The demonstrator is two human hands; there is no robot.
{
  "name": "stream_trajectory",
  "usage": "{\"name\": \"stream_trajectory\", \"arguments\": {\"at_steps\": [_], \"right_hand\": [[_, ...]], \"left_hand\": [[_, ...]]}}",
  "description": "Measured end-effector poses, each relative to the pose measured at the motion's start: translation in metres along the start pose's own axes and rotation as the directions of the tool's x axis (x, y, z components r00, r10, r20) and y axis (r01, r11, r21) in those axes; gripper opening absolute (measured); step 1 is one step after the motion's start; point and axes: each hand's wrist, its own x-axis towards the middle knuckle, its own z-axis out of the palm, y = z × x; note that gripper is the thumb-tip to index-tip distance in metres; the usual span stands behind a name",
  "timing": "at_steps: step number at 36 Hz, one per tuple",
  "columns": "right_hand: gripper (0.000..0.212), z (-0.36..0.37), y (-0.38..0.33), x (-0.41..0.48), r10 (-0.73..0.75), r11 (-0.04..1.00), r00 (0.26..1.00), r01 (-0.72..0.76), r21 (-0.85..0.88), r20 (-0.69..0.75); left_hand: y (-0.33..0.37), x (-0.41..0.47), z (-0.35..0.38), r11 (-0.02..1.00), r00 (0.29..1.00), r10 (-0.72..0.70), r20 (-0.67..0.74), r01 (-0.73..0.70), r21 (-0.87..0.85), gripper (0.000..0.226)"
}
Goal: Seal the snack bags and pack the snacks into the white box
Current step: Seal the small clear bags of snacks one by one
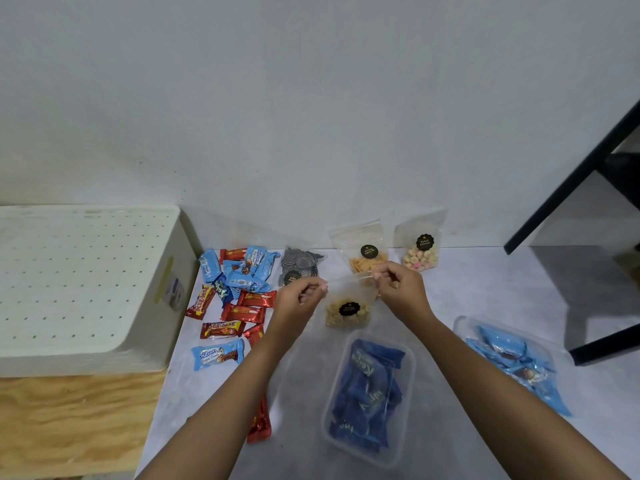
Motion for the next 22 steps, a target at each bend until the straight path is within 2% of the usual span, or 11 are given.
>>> {"name": "stream_trajectory", "arguments": {"at_steps": [5,8,12,16,22], "right_hand": [[0.008,-0.004,-0.006,0.0,0.015,0.996,0.994,-0.024,0.082,0.105],[0.006,-0.004,-0.006,0.0,-0.019,0.999,0.992,0.014,0.047,0.125],[0.011,-0.001,0.001,0.001,-0.067,0.993,0.992,0.077,-0.094,0.109],[0.013,0.0,0.001,0.002,-0.009,0.995,0.992,0.021,-0.096,0.127],[0.003,0.0,-0.003,0.002,0.029,0.992,0.979,-0.004,-0.125,0.2]], "left_hand": [[-0.001,0.005,0.001,0.999,0.999,-0.035,-0.028,0.035,-0.013,0.011],[-0.001,0.007,0.002,0.999,0.998,-0.049,-0.045,0.05,0.02,0.011],[0.003,0.009,0.005,0.997,0.998,-0.052,-0.035,0.054,0.061,0.01],[0.004,0.011,0.005,0.996,0.997,-0.065,-0.033,0.067,0.058,0.009],[0.005,0.012,0.003,0.997,0.998,-0.067,0.0,0.067,0.041,0.009]]}}
